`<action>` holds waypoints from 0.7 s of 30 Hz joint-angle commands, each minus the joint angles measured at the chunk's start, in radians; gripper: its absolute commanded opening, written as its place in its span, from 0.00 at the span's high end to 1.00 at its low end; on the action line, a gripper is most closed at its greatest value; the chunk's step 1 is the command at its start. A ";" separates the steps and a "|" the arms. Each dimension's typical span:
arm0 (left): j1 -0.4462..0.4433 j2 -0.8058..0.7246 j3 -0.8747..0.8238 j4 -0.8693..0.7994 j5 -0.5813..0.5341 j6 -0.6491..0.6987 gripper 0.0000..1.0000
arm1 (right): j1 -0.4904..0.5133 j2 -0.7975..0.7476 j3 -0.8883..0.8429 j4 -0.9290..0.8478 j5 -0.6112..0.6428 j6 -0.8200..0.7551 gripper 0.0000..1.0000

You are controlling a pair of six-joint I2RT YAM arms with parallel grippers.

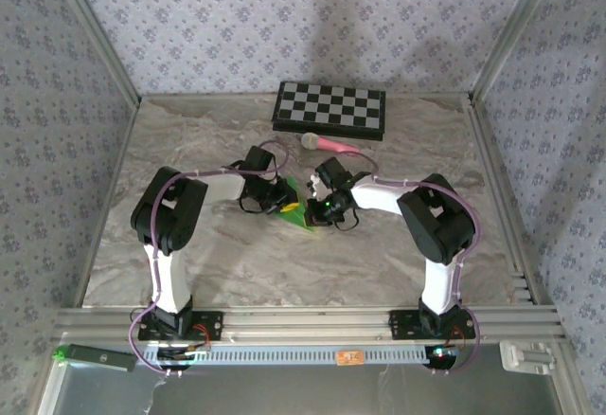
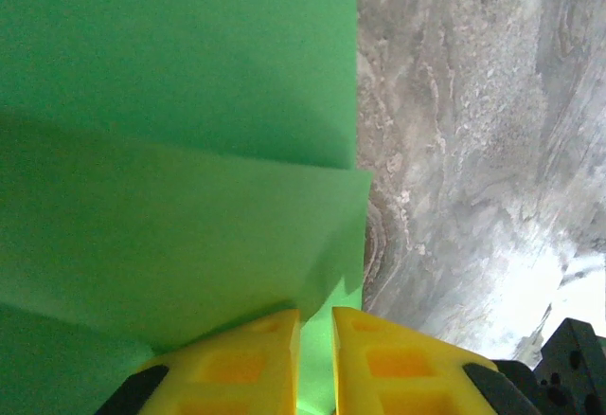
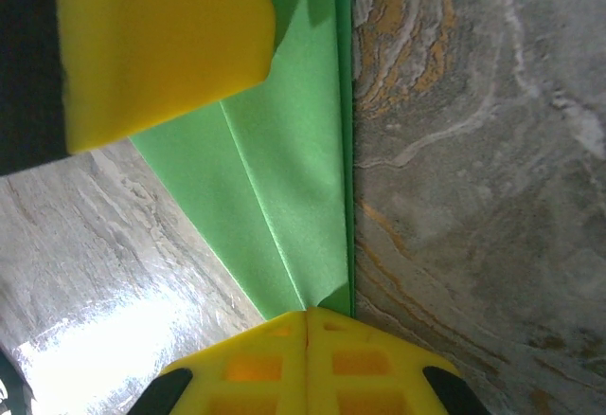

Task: Fold a paper plane with a square sheet of paper (pick it up from the middle)
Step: Fourth fold the wing at the center of the table.

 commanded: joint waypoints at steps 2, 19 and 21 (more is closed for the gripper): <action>0.008 -0.029 0.028 -0.031 -0.039 0.078 0.83 | -0.005 0.067 -0.037 -0.106 0.051 -0.029 0.94; 0.070 0.028 0.022 0.005 -0.036 0.082 0.85 | -0.004 0.096 -0.027 -0.141 0.073 -0.031 0.95; 0.080 0.037 0.021 -0.003 -0.044 0.091 0.85 | -0.003 0.100 -0.024 -0.156 0.084 -0.036 0.95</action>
